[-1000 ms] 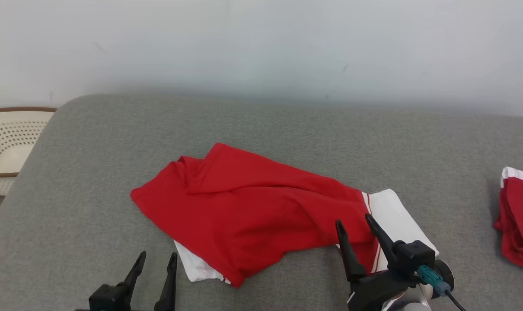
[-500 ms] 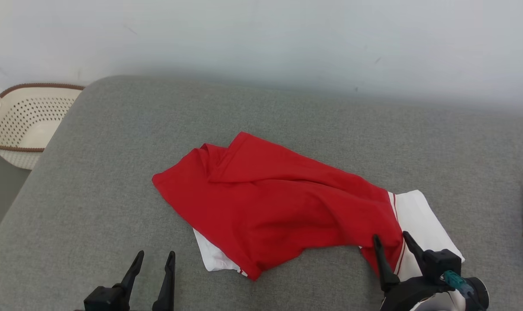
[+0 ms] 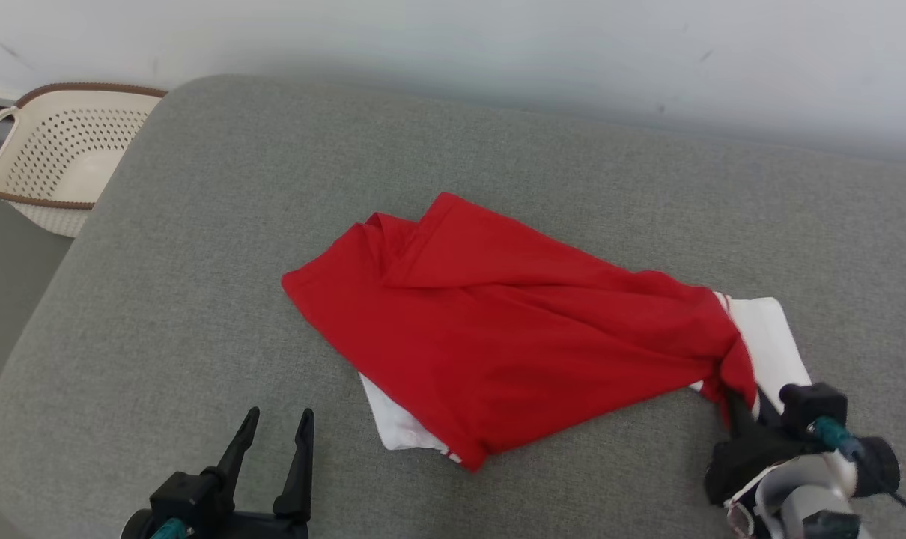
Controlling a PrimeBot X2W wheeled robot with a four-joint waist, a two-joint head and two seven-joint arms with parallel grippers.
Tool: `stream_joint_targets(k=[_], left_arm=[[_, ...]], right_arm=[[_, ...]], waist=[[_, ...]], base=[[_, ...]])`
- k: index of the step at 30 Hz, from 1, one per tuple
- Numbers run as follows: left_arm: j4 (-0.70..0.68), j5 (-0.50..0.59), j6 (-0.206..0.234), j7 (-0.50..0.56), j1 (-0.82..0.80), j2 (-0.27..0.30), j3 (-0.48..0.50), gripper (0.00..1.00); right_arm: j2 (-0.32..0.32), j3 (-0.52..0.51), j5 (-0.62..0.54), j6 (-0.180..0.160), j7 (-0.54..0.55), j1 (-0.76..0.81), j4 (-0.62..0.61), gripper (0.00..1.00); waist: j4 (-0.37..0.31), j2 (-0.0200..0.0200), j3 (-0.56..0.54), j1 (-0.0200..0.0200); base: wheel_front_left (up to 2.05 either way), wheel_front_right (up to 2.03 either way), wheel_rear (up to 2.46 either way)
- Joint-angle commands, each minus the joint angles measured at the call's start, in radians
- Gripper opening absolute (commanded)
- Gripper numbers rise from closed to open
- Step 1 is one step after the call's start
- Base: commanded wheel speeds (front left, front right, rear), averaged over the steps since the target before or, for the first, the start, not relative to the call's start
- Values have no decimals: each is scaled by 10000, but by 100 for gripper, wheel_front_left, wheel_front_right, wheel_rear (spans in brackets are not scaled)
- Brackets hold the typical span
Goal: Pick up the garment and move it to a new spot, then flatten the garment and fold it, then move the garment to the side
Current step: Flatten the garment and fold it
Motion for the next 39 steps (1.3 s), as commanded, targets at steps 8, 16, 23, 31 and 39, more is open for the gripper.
stream_joint_targets(k=[8,16,23,31,39], left_arm=[[-140,-412,57,-2,-386,3,-506,100],[-154,-730,139,-2,-649,8,-1293,100],[-213,-840,294,-2,-688,3,-1563,100],[-225,-757,309,0,-685,7,-1437,100],[0,-623,152,-2,-716,9,-1195,100]], right_arm=[[-2366,239,-916,-10,-2,-2589,855,0],[-3800,722,-1724,-10,-3,-5200,2743,0],[-3809,538,-2099,-10,564,-6175,4175,100],[-3285,5,-1804,-10,29,-5615,4672,100],[-2269,-53,-938,-10,-18,-3655,2418,100]], waist=[[1038,-1,848,-1],[2043,-1,1393,-1],[2316,-1,1470,-1],[1509,-1,1043,-1],[217,-1,395,-1]], base=[[0,0,0],[0,0,0],[0,0,0],[0,0,0],[0,0,0]])
